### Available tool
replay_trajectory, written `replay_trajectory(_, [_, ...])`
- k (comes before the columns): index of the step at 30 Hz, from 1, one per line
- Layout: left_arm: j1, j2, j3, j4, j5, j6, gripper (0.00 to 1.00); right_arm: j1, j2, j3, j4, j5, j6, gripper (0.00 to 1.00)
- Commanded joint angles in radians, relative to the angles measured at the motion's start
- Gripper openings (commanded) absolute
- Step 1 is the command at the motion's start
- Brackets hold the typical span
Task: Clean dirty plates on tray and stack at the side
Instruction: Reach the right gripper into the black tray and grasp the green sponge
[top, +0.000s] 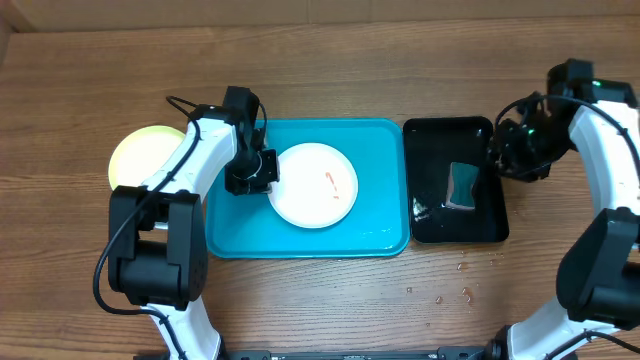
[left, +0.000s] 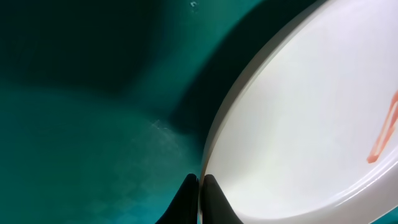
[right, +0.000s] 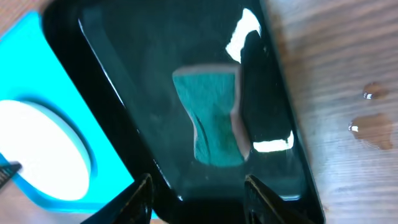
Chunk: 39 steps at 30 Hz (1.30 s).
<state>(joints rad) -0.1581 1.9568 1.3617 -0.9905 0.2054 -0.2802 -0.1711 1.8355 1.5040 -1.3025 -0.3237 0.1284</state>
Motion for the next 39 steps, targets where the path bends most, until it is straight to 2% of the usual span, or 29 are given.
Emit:
replay_trajectory(1, [-0.014,-0.020,-0.005,0.006,-0.002,0.023,0.04,0.057,-0.010,-0.045,-0.002,0.089,-0.002,0.58])
replay_trajectory(6, [-0.021,-0.020,-0.005,0.013,-0.002,0.023,0.05,0.127,-0.010,-0.117,0.070,0.201,0.002,0.66])
replay_trajectory(13, [-0.021,-0.020,-0.005,0.015,-0.003,0.023,0.05,0.206,-0.010,-0.208,0.220,0.291,0.002,0.66])
replay_trajectory(21, [-0.021,-0.020,-0.005,0.015,-0.003,0.023,0.05,0.215,-0.010,-0.325,0.402,0.323,0.024,0.63])
replay_trajectory(23, [-0.021,-0.020,-0.005,0.016,-0.003,0.023,0.05,0.215,-0.010,-0.342,0.435,0.323,0.024,0.57])
replay_trajectory(26, [-0.021,-0.020,-0.005,0.016,-0.003,0.023,0.05,0.215,-0.010,-0.350,0.457,0.322,0.024,0.42])
replay_trajectory(29, [-0.021,-0.020,-0.005,0.020,-0.003,0.022,0.05,0.215,-0.010,-0.352,0.457,0.299,0.024,0.41])
replay_trajectory(30, [-0.021,-0.020,-0.005,0.024,-0.003,0.023,0.05,0.215,-0.010,-0.352,0.457,0.291,0.024,0.22])
replay_trajectory(32, [-0.021,-0.020,-0.005,0.030,-0.004,0.023,0.05,0.215,-0.010,-0.352,0.460,0.292,0.024,0.04])
replay_trajectory(39, [-0.021,-0.019,-0.005,0.042,-0.008,0.022,0.11,0.215,-0.011,-0.267,0.385,0.293,0.024,0.04])
